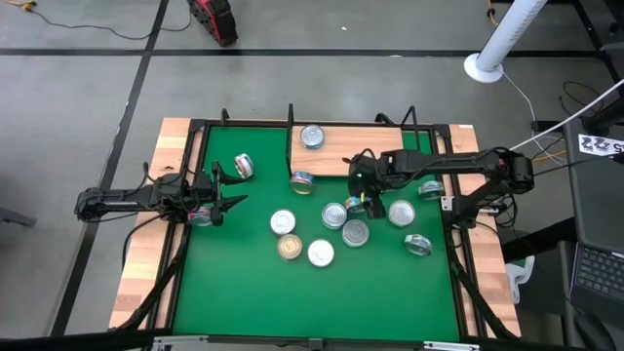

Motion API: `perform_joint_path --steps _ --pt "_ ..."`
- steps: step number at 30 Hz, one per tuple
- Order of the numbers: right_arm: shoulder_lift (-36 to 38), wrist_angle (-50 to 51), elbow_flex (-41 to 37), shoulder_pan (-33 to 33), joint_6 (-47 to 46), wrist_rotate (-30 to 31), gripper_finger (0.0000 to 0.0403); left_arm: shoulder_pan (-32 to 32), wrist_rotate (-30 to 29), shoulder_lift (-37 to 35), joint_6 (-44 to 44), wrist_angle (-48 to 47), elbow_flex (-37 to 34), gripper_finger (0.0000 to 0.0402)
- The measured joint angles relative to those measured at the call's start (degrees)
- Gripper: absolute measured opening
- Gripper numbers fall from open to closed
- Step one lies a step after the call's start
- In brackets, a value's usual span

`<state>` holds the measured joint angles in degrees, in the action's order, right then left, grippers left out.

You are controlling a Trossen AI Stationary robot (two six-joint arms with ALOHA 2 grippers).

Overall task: Stack canned seafood by type on shelf
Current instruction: Stack the yellow blue tuna can on top of the yellow blue tuna can on the shelf

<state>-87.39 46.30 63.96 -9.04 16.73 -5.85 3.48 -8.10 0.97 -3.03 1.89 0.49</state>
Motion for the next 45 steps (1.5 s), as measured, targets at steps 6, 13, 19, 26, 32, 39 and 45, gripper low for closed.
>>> perform_joint_path --steps 6,13,19,26,32,39,45 --pt "-2.77 -0.55 0.04 0.00 0.01 1.09 0.0259 0.01 0.00 -0.02 0.00 0.00 0.00 0.0239" --pt "-5.40 -1.73 0.04 0.00 0.02 2.80 0.0259 -0.01 0.00 0.00 0.00 -0.05 0.00 0.0239" --pt "-5.40 -1.29 0.04 0.00 0.02 2.21 0.0225 0.00 0.00 -0.02 0.00 -0.01 0.00 0.0239" --pt "-5.40 -1.16 0.39 0.01 0.04 2.23 0.0126 0.01 0.00 -0.02 0.00 -0.02 0.00 0.0239" --pt "-5.49 0.30 4.62 0.00 0.02 2.19 0.0125 0.00 0.00 -0.01 0.00 -0.01 0.00 0.0239" --pt "-5.44 3.69 12.90 -0.42 2.66 2.55 0.0141 0.01 0.00 0.00 0.00 -0.02 0.00 0.0239" --pt "-5.44 -0.01 18.41 -3.30 5.14 2.80 0.0133 0.01 -0.02 0.00 0.00 -0.02 0.00 0.0239"
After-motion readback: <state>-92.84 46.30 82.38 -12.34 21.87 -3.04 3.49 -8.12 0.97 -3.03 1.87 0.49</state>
